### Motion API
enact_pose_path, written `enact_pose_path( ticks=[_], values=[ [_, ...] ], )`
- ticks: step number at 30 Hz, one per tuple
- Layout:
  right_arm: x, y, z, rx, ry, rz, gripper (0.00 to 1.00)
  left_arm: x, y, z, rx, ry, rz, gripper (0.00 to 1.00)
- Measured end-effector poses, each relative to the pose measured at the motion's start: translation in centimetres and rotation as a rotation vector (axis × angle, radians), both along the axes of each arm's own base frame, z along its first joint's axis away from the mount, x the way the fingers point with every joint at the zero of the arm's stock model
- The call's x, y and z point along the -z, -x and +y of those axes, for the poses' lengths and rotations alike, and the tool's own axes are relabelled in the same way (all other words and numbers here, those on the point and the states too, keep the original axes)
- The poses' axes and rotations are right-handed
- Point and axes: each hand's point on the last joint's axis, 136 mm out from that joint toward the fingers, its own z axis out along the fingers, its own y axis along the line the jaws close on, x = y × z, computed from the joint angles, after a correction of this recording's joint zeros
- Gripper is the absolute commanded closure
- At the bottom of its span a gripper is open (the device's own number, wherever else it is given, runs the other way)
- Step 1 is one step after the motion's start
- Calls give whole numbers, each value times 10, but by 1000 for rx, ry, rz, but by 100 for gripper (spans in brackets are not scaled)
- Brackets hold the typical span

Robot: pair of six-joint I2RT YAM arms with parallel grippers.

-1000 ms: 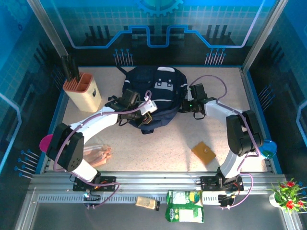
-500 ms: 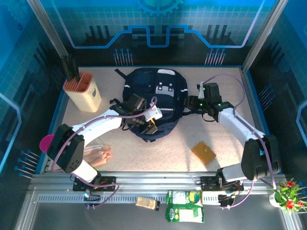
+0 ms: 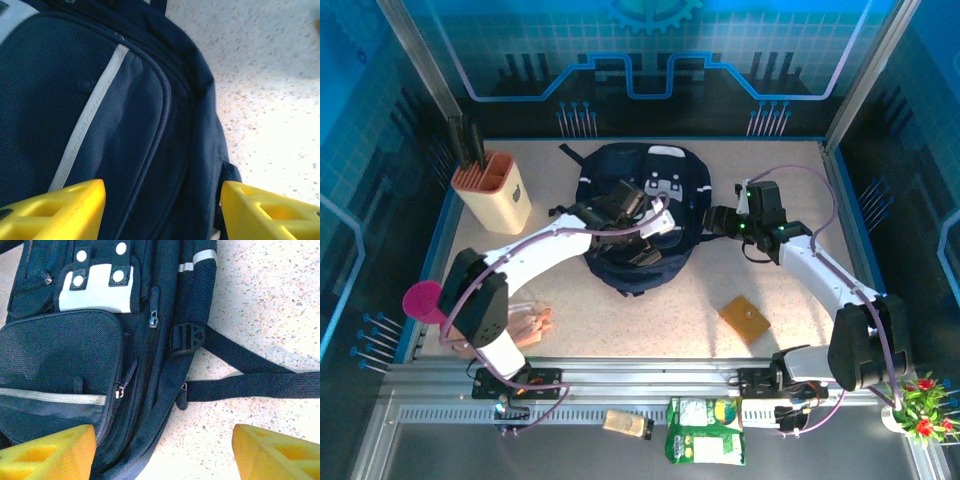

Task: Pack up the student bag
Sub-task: Zip the student bag at the top-center of the table, then pick up the student bag from the top-center of the table.

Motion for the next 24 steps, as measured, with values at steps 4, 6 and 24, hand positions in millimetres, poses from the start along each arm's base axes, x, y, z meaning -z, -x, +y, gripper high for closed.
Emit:
enact_pose_path(
  ticks=[4,6,24],
  values=[
    [1,1,0,5,-8,5,27,27,-12,4,17,-111,6,42],
    [1,1,0,8,-10,7,27,36,-17,7,22,-153,0,46],
    [6,3,18,-73,-92,8,31,34,-30,13,44,-176,-65,98]
  ],
)
